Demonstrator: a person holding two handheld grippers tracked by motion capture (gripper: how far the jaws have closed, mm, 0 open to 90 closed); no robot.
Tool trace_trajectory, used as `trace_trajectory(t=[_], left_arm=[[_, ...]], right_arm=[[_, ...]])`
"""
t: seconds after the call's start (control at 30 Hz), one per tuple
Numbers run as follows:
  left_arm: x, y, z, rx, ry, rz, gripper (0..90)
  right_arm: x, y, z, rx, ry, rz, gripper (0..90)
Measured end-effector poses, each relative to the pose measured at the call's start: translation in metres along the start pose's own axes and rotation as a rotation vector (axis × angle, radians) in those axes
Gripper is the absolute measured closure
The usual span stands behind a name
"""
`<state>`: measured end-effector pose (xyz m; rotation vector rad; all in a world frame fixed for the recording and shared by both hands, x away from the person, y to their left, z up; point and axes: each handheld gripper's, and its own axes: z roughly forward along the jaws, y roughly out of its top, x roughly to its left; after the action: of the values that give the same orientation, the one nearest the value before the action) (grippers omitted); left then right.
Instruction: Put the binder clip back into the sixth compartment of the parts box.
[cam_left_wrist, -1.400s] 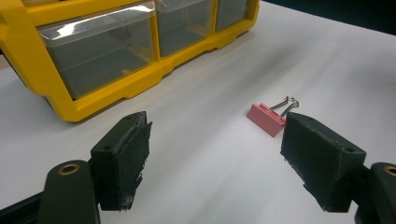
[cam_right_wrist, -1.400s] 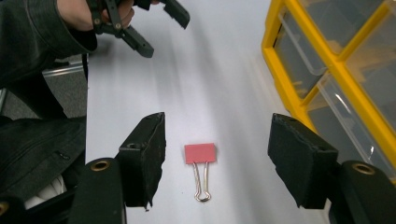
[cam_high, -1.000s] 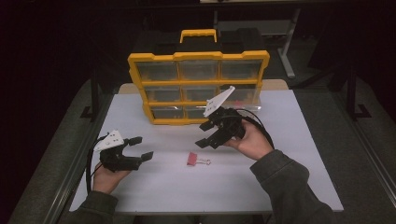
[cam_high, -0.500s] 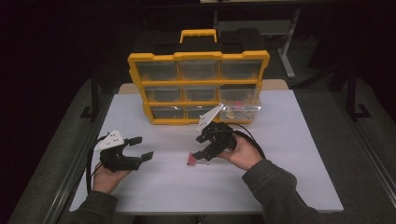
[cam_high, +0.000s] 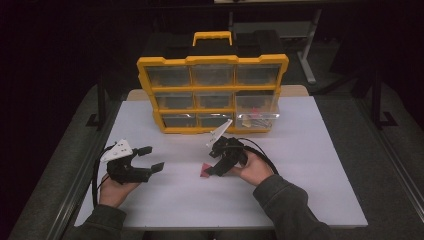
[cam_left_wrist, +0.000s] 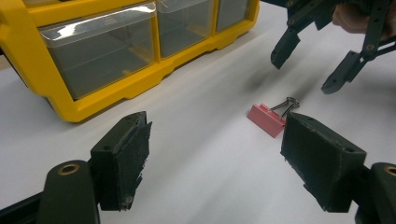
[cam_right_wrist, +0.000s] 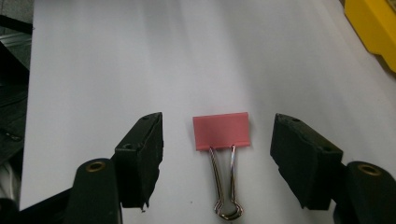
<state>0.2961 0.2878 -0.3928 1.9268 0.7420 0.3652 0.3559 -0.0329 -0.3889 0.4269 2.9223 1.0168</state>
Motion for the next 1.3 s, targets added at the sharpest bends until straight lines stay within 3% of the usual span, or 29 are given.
trace_trajectory(t=[0.5, 0.63, 0.93, 1.3], left_arm=[[-0.001, 0.000, 0.001, -0.004, -0.001, 0.000, 22.7], [-0.001, 0.001, 0.001, -0.003, 0.000, 0.003, 22.6], [-0.001, 0.001, 0.001, -0.006, -0.001, 0.001, 22.6], [-0.001, 0.001, 0.001, -0.006, -0.001, 0.000, 22.5]], right_arm=[[-0.006, -0.005, 0.029, 0.035, 0.007, 0.011, 32.3], [-0.007, -0.005, 0.036, 0.037, -0.001, -0.010, 31.8], [-0.011, -0.007, 0.045, 0.060, 0.021, 0.011, 32.6], [-0.009, -0.007, 0.053, 0.079, 0.022, -0.022, 34.9]])
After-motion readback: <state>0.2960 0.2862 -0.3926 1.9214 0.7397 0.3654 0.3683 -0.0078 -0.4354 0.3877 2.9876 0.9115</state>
